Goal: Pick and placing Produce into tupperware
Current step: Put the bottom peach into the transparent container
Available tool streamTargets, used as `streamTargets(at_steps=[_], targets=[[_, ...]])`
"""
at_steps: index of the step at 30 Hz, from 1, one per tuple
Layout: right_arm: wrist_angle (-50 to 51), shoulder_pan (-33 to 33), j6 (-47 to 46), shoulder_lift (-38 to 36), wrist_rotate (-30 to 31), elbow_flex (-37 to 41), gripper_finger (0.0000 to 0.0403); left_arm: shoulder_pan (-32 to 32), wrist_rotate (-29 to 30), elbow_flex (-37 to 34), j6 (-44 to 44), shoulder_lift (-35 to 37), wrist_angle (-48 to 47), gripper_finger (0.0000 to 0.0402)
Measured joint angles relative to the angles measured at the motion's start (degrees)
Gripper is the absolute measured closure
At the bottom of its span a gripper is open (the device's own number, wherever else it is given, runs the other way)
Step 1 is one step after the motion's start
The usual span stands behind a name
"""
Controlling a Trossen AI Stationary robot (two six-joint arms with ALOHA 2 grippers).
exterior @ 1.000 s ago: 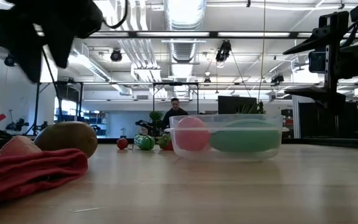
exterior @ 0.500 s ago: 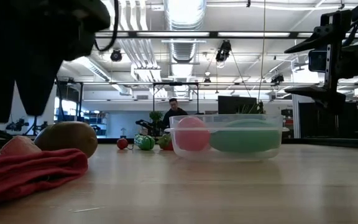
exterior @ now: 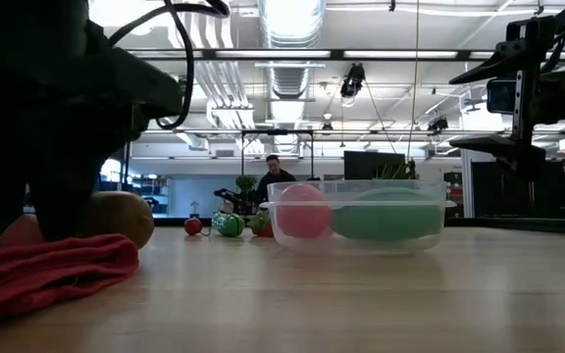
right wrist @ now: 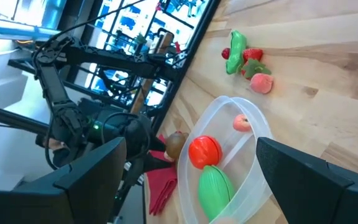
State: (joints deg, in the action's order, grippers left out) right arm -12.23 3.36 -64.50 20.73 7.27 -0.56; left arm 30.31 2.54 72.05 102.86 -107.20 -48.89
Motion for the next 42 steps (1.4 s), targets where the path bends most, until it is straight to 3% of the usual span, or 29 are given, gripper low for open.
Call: streamTargets(at_steps=[12, 25, 29, 32, 35, 38, 42], targets=[[0.00, 0.00, -0.02, 0.00, -0.01, 0.00, 0.0051, -0.58, 0.38, -1.37, 0.01, 0.00, 1.89, 0.0255], [-0.02, 0.00, -0.02, 0.00, -0.01, 0.00, 0.0051, -0.74, -0.40, 0.02, -3.14, 3.46, 1.66, 0.0259], [-0.02, 0.00, -0.02, 0.00, -0.01, 0.00, 0.0051, -2.11, 5.33, 0.97, -7.36, 7.68, -0.14, 0.0259], [-0.04, 0.00, -0.04, -0.02, -0.01, 0.00, 0.0051, -5.64, 10.08, 0.94, -17.25, 10.88, 2.67, 0.0259], [-0.03, -0.01, -0.02, 0.04, -0.17, 0.00, 0.0051, -10.93, 11.39, 0.68, -35.34, 12.59, 9.72, 0.0259], [-0.03, 0.00, -0.02, 0.04, -0.21, 0.00, 0.0051, -16.65, 8.32, 0.73, -53.86, 12.66, 21.43, 0.0259], [-0.02, 0.00, -0.01, 0.04, -0.20, 0.00, 0.0051, -24.13, 3.49, 0.79, -66.39, 10.17, 29.13, 0.0259]])
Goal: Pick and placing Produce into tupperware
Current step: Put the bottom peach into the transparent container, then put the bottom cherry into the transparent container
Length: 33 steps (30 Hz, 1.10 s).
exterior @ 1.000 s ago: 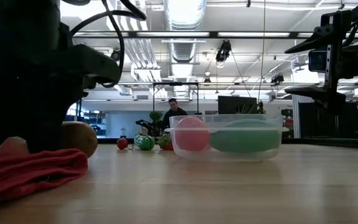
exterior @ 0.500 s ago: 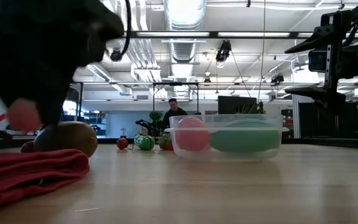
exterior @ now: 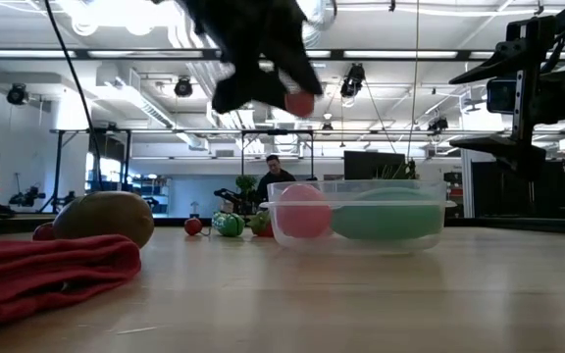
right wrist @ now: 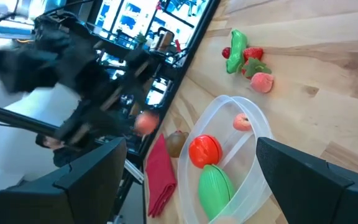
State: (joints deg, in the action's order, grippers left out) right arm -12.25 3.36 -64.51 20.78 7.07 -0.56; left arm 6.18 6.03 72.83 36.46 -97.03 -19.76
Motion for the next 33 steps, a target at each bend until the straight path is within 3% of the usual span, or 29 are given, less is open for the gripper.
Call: streamTargets(at_steps=[7, 13, 22, 27, 33], targets=[[-0.13, 0.00, 0.01, -0.07, -0.12, 0.00, 0.0051, -5.23, -11.37, 0.05, -5.90, -4.94, -0.18, 0.0259], [0.02, 0.00, 0.13, 0.04, -0.04, 0.00, 0.0051, -5.34, -11.09, 0.26, -6.90, -7.47, -0.08, 0.0247], [0.04, 0.00, 0.27, 0.04, -0.02, 0.00, 0.0051, -5.38, -9.62, 0.31, -6.88, -6.96, 1.39, 0.0170], [0.05, 0.00, 0.06, 0.02, -0.02, 0.00, 0.0051, -2.67, -15.89, 0.50, -10.76, -2.25, -11.59, 0.0167], [0.09, 0.00, 0.04, 0.04, -0.04, 0.00, 0.0051, 7.26, -11.73, -0.68, -15.72, 4.92, -31.92, 0.0201]])
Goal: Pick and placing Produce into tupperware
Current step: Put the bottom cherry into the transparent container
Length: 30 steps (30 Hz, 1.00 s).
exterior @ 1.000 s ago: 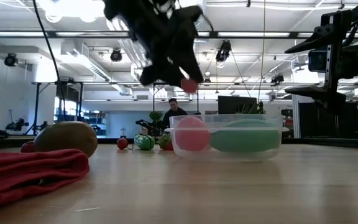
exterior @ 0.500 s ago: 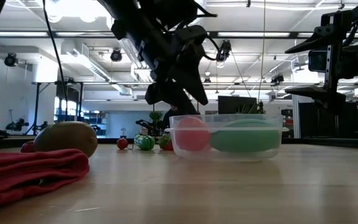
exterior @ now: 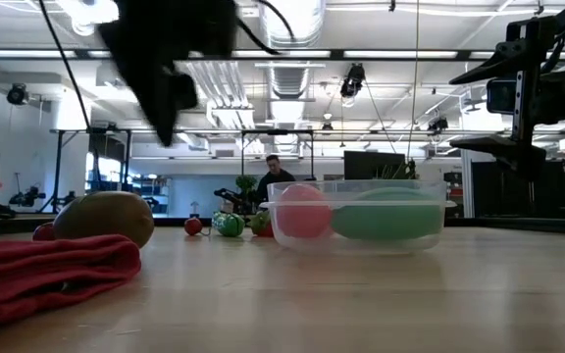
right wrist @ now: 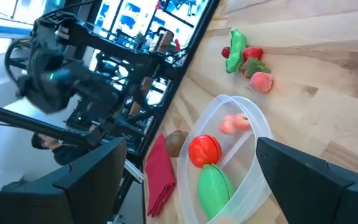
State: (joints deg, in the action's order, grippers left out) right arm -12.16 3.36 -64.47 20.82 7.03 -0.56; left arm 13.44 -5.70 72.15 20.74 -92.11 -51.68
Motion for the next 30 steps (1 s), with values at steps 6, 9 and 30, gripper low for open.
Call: streamTargets(at_steps=[6, 9, 30], targets=[[0.26, 0.00, -0.02, 0.00, -0.13, 0.00, 0.0051, 7.97, 5.62, -2.64, 3.70, 5.45, -3.12, 0.0225], [0.47, 0.00, -0.02, 0.02, -0.14, 0.00, 0.0051, 9.78, 6.60, -4.71, 3.90, 6.29, -2.04, 0.0226], [0.73, 0.00, -1.37, 0.00, -1.49, 0.00, 0.0051, 10.57, 6.98, -21.98, 9.04, 3.15, 15.57, 0.0227]])
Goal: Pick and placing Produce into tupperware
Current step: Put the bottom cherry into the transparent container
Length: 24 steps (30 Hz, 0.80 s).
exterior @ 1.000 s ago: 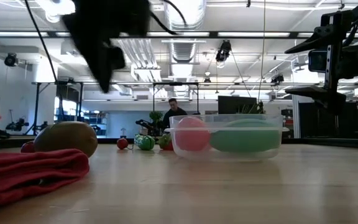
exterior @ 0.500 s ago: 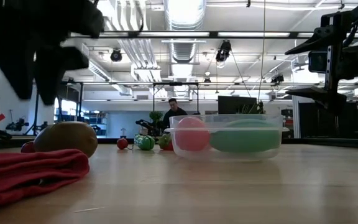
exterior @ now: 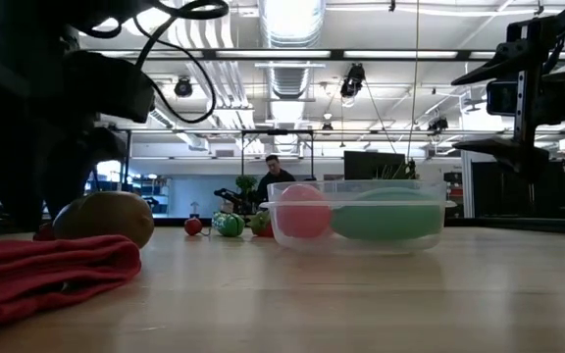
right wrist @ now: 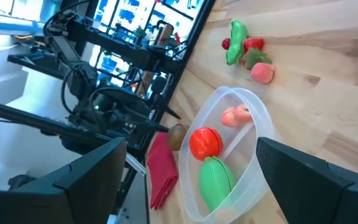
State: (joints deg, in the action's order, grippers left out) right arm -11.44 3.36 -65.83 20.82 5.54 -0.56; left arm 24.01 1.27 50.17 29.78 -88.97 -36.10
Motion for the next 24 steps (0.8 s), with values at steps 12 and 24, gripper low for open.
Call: streamTargets(at_steps=[12, 24], targets=[[0.56, 0.00, -0.17, 0.00, 0.00, 0.00, 0.0051, 0.00, -0.02, -2.04, -0.04, 0.04, 3.10, 0.0227], [0.76, 0.00, -0.17, 0.00, 0.00, 0.00, 0.0051, 0.00, 3.05, -4.00, 2.86, 0.05, 7.44, 0.0227]])
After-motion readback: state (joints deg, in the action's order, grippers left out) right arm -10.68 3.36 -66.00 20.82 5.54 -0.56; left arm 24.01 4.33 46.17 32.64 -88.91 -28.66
